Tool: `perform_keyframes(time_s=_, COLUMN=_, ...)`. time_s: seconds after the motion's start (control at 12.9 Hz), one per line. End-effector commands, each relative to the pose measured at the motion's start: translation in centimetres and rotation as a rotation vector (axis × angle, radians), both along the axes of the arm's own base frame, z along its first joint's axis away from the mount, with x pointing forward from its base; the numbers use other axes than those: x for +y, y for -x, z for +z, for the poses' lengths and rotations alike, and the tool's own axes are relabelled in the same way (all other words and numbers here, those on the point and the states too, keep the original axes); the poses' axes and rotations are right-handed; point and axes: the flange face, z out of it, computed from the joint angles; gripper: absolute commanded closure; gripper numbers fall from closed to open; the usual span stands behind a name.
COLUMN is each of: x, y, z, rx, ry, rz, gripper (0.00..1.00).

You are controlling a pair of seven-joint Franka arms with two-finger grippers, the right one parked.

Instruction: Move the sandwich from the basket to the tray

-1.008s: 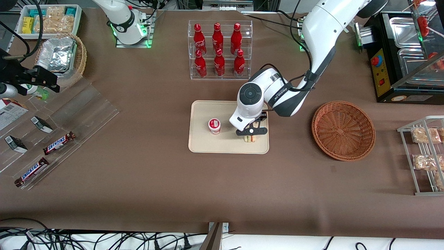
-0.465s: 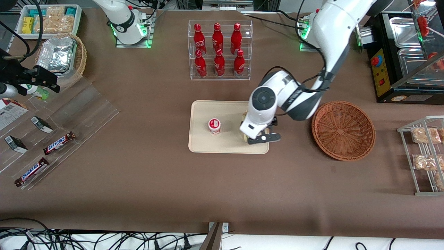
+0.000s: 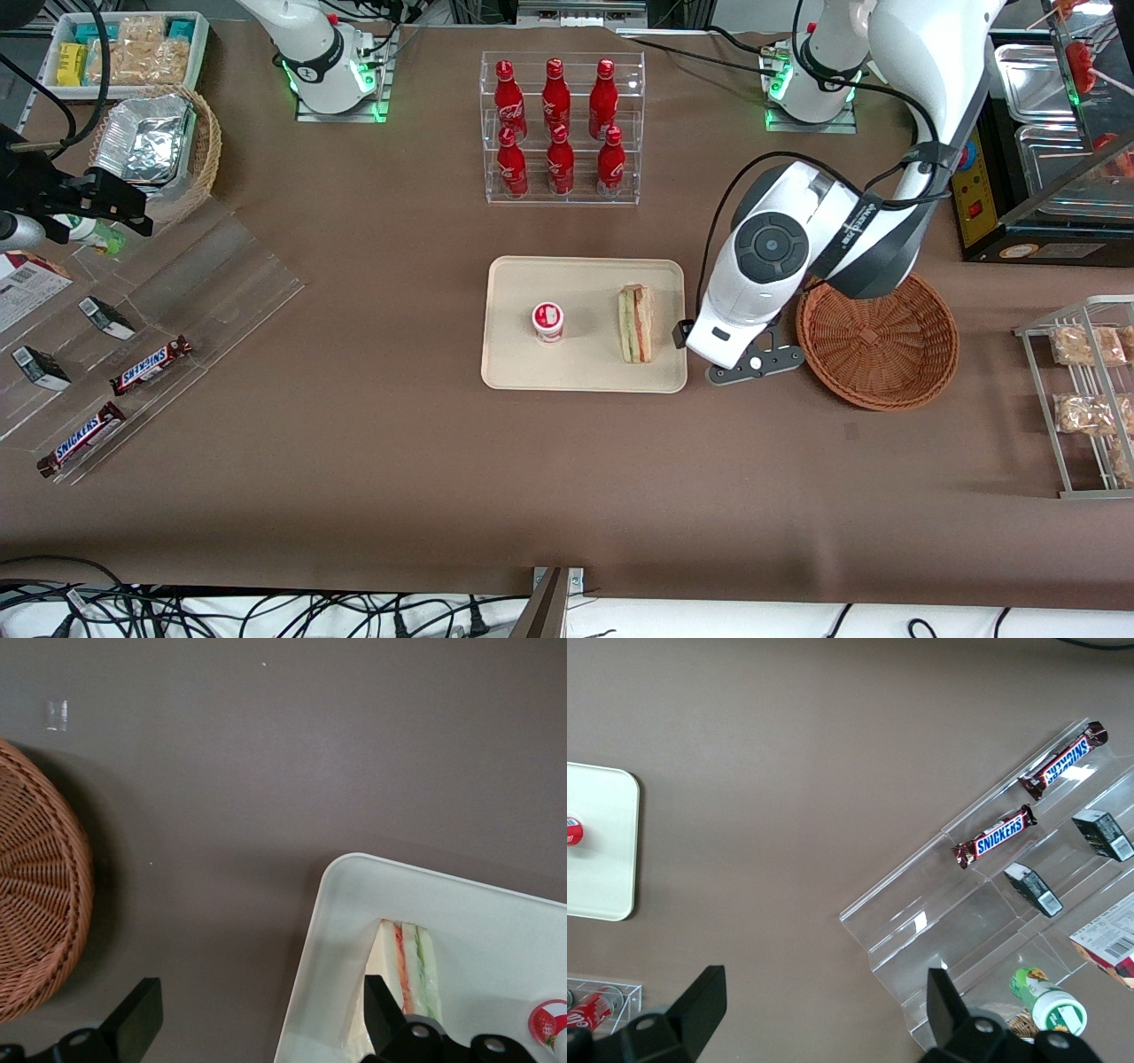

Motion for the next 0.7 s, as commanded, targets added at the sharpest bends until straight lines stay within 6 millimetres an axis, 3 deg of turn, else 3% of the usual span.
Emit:
perform_keyframes(time_s=0.0, x=1.1, y=0.1, z=1.9, rx=0.029, ry=0.037, rz=-0.032, gripper=0.0)
perform_keyframes(time_s=0.31, x=6.6, y=-0.9, z=5.2, rx=0.064, ry=0.062, rz=-0.094, gripper=0.0)
perform_keyframes(time_s=0.62, x=13.4, y=-1.7, z=6.8, rx=0.122, ry=0.049, rz=-0.188, gripper=0.0)
